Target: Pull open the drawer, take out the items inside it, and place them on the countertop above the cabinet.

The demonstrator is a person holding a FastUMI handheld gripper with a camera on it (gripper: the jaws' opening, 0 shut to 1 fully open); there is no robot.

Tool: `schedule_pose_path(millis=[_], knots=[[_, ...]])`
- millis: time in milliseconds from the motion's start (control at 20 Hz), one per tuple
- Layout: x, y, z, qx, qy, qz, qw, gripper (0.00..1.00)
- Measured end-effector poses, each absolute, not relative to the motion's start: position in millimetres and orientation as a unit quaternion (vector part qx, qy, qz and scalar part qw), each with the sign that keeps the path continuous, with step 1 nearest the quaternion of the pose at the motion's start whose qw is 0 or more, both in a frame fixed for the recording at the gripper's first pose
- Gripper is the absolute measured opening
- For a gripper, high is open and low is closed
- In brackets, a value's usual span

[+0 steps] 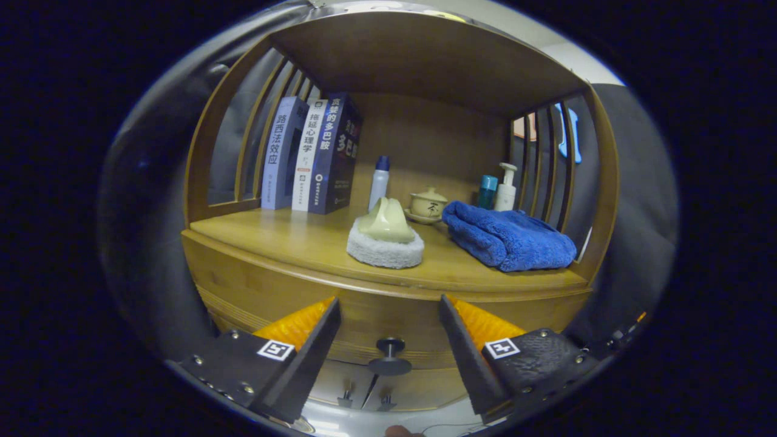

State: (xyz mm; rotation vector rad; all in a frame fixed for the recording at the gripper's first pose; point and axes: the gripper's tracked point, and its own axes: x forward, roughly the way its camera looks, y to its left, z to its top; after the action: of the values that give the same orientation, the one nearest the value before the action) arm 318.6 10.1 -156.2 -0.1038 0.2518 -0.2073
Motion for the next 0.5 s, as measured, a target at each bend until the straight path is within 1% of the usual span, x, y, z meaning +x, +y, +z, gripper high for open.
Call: schedule_pose_path(millis=[250, 500], knots=[[272.9, -21.2, -108.3, -0.021, 0.08, -0.083, 0.993, 0.98], [199.3, -64.3, -54.1, 0.041, 0.036, -0.068, 0.996, 0.98]])
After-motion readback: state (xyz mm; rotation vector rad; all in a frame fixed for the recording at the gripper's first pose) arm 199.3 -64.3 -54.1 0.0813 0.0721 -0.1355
